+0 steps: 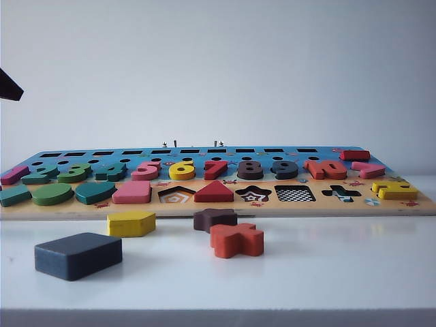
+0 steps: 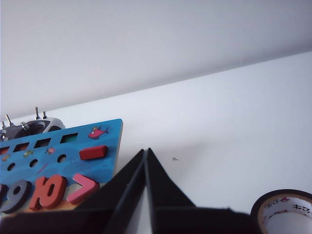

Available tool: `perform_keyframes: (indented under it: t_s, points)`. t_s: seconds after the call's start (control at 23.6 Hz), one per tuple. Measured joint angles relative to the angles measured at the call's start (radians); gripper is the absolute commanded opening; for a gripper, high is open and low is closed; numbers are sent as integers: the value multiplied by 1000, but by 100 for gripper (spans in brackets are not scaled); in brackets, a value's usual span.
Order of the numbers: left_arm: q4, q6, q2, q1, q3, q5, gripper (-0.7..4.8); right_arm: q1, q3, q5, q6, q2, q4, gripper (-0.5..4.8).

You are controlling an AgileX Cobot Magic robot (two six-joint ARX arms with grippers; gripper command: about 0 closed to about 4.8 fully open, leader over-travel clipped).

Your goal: Insert the cube into the slot.

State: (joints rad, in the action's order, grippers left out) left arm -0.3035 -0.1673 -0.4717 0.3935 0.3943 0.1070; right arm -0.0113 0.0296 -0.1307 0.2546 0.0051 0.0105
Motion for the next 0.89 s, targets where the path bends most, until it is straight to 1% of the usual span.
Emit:
perform_keyframes:
  t_s: [0.17,0.21,0.38,0.47,0.59,0.63,0.68,0.72,0.76,0.89]
  points:
    - [-96,-19,-61,43,70,30,17,-5,81,0,45,29,38,1]
    - [-143,-20,-83,58,95,43,17,-21,129,0,59,71,67,0]
    - [-263,-21,-129,84,163,75,17,-96,233,-2,67,198,151,1]
    - [-324,-24,-152,90,199,93,17,-147,301,-27,68,276,185,1]
    - [-422,-32,-186,92,245,118,17,-223,402,-101,66,389,228,2]
    - [-451,-36,-195,92,257,124,17,-251,435,-128,65,428,248,11]
    - [-497,-43,-209,92,278,128,17,-312,500,-172,61,507,291,19]
    - [-518,-45,-216,92,288,130,17,-338,528,-186,59,537,311,40]
    - [-546,-47,-227,92,299,132,17,-390,583,-201,35,600,346,64]
    - [-611,-58,-255,92,341,147,17,-507,684,-210,-24,715,423,173]
